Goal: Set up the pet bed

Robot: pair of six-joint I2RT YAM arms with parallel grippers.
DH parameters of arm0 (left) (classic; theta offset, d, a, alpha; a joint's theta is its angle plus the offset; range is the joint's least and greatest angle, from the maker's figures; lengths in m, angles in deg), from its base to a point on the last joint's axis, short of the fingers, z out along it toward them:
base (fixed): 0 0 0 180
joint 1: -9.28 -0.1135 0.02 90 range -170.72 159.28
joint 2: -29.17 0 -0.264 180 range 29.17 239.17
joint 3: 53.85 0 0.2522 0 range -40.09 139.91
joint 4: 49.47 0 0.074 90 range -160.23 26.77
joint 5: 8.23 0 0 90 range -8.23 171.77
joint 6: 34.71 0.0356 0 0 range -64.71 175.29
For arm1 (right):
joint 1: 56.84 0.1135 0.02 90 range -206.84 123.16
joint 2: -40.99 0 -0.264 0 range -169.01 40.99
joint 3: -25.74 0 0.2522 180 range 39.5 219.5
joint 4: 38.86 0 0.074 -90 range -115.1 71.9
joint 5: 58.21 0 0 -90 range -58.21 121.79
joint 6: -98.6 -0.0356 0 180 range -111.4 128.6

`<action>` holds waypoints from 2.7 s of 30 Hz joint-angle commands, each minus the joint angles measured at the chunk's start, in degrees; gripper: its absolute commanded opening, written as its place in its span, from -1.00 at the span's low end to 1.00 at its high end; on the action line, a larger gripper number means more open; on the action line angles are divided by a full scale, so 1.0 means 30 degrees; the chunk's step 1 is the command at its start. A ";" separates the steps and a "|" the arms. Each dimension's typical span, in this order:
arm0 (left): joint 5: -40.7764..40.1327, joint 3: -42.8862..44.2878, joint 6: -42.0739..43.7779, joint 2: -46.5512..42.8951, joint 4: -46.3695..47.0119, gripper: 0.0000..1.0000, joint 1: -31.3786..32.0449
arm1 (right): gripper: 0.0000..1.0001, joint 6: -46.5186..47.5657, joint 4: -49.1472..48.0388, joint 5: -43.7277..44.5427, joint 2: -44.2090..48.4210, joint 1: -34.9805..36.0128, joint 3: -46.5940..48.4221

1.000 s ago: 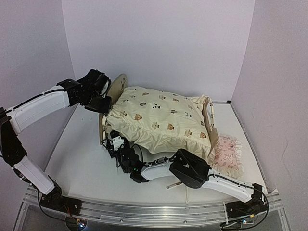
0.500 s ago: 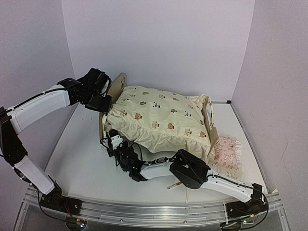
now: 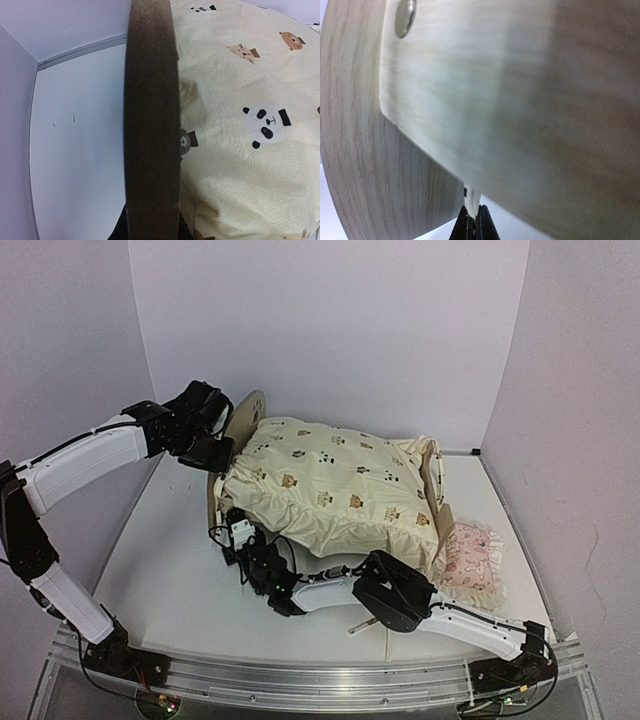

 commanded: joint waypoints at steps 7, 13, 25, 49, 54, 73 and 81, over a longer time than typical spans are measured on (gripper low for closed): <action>0.1906 0.1964 -0.1504 -0.1272 0.3380 -1.00 0.1003 | -1.00 -0.1953 -0.1090 0.1327 0.2912 -0.2174 -0.5721; 0.1771 0.1486 -0.1570 -0.0876 0.4022 -1.00 0.1010 | -1.00 -0.1611 -0.2424 0.1089 0.4954 -0.1368 -0.9493; 0.1728 -0.0182 -0.2074 -0.1147 0.5198 -1.00 0.1007 | -1.00 -0.1235 -0.3401 -0.0578 0.8598 0.1151 -1.4971; 0.1421 -0.6159 -0.3534 -0.2227 0.8260 -0.58 0.0990 | -1.00 -0.8310 -0.2001 -0.4027 1.1264 0.3075 -1.9402; 0.0894 -0.5977 -0.3248 -0.1790 0.8301 -0.40 0.0977 | -1.00 -0.8968 -0.1918 -0.5760 1.2051 0.3628 -2.0406; 0.0378 -0.5011 -0.1966 0.0858 0.9474 -0.92 0.0060 | -1.00 -1.0775 0.0088 -1.0308 1.4404 0.5061 -2.0496; 0.0434 -0.4671 -0.1363 0.1560 0.9230 -0.75 -0.0238 | -1.00 -1.1670 0.0277 -1.0263 1.5005 0.5183 -2.1492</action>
